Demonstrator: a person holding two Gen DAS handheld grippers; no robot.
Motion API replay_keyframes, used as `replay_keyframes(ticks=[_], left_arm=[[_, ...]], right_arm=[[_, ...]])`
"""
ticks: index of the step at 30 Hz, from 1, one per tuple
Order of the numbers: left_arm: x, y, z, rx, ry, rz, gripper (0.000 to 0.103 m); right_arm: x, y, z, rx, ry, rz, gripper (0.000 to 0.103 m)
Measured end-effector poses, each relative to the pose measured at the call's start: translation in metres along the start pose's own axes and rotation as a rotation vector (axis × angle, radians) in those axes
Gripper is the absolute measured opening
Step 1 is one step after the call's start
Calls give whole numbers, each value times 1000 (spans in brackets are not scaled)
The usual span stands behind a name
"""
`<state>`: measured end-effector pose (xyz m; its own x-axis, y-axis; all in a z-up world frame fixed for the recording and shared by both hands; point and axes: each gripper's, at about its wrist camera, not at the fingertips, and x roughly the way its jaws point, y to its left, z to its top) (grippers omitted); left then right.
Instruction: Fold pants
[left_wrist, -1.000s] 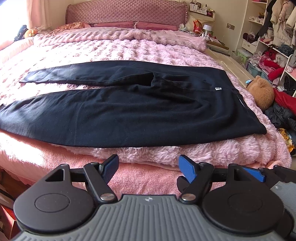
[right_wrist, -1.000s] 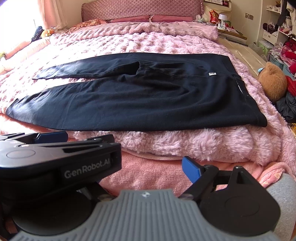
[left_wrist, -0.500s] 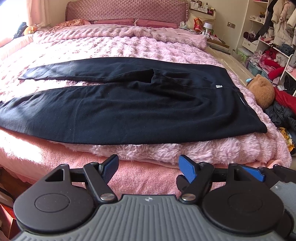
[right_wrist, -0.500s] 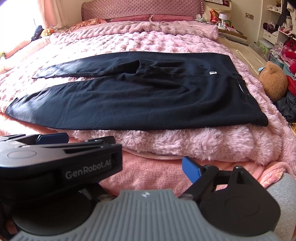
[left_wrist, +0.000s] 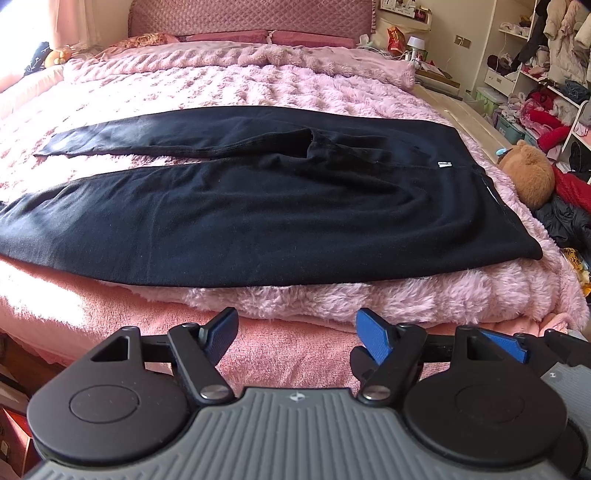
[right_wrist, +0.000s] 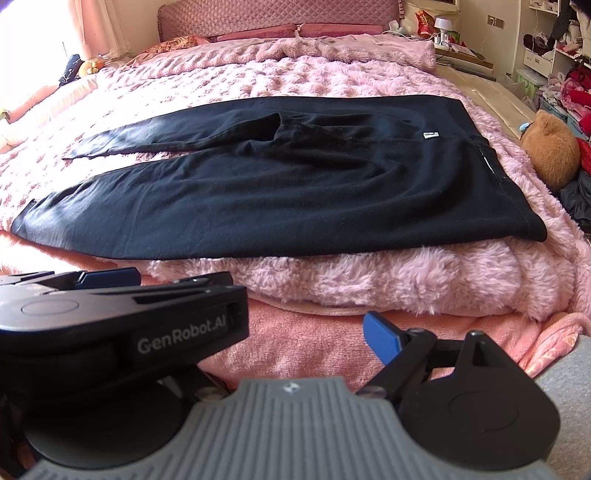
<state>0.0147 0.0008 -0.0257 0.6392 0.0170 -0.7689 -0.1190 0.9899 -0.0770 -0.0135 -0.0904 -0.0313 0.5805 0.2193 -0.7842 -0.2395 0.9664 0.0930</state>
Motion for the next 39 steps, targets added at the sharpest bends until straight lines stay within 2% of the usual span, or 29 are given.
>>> replay_keyframes(ticks=[6, 8, 11, 14, 17, 19, 22, 24, 25, 26, 31, 33, 37, 39], left_arm=[[-6, 25, 14, -19, -74, -38, 83], [-10, 38, 20, -55, -109, -66, 83], [-14, 64, 29, -124, -175, -98, 83], [-15, 98, 35, -202, -230, -100, 83], [-11, 142, 38, -324, -250, -118, 83], [-7, 177, 35, -425, -258, -119, 83], [0, 228, 25, -593, -279, -90, 84], [6, 262, 15, -699, -280, -67, 84], [10, 281, 9, -760, -279, -54, 84], [14, 296, 4, -806, -282, -52, 84], [32, 368, -28, -1004, -284, -27, 84], [39, 390, -36, -1025, -282, -27, 84], [54, 422, -33, -968, -316, -52, 78], [64, 439, -29, -982, -296, 17, 73]], right_arm=[[5, -22, 8, 105, -23, 76, 82], [6, -36, 10, 162, -53, 100, 82], [4, -52, 15, 192, -119, 81, 82], [-5, -70, 16, 200, -256, 96, 82], [-10, -94, 14, 240, -407, 133, 82], [-7, -106, 15, 227, -438, 134, 82], [4, -122, 20, 240, -395, 70, 82], [14, -138, 25, 311, -284, 43, 79], [22, -146, 27, 359, -219, 46, 73], [27, -154, 25, 399, -185, 68, 71], [47, -184, 13, 578, -135, 187, 71], [55, -190, 10, 634, -127, 212, 71], [68, -198, 15, 662, -135, 223, 71], [74, -201, 18, 664, -126, 230, 71]])
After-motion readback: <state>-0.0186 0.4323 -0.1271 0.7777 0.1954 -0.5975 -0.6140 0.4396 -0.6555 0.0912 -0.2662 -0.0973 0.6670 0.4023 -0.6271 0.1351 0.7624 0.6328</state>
